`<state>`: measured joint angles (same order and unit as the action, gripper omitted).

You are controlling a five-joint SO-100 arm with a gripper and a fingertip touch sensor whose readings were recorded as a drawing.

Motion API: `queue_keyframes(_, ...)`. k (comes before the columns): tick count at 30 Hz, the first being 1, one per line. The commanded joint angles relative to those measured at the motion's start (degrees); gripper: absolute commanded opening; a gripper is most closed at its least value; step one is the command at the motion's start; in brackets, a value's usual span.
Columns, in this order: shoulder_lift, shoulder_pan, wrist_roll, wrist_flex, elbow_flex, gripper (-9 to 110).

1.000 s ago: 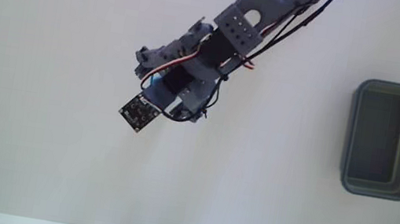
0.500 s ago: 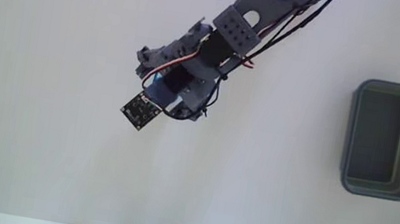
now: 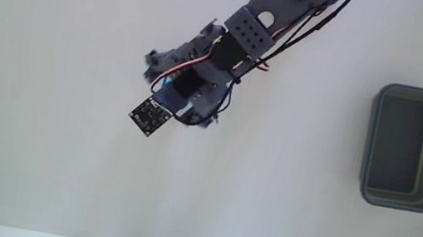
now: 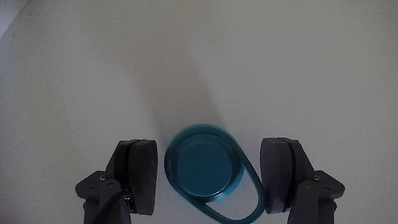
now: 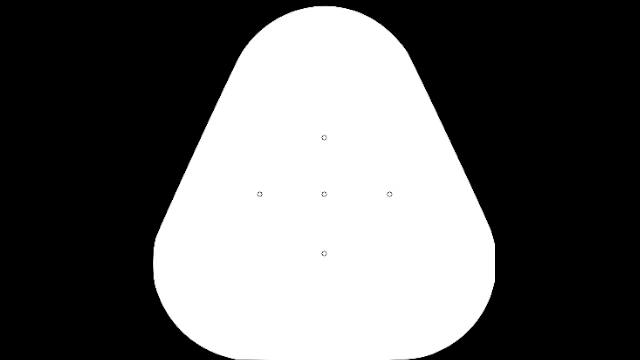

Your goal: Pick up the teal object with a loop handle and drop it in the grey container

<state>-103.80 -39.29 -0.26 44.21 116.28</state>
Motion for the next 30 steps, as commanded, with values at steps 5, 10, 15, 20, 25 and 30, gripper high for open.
queue_keyframes(5, -1.44, -0.47, 0.26, -1.85, 1.0, 110)
queue_keyframes(10, -1.3, -0.47, 0.26, -2.49, 1.5, 110)
queue_keyframes(15, -1.18, -0.47, 0.26, -3.01, 1.91, 110)
queue_keyframes(20, -1.05, -0.47, 0.26, -3.59, 2.35, 110)
queue_keyframes(25, -0.89, -0.47, 0.26, -4.21, 2.81, 110)
queue_keyframes(30, -0.72, -0.47, 0.26, -4.89, 3.32, 110)
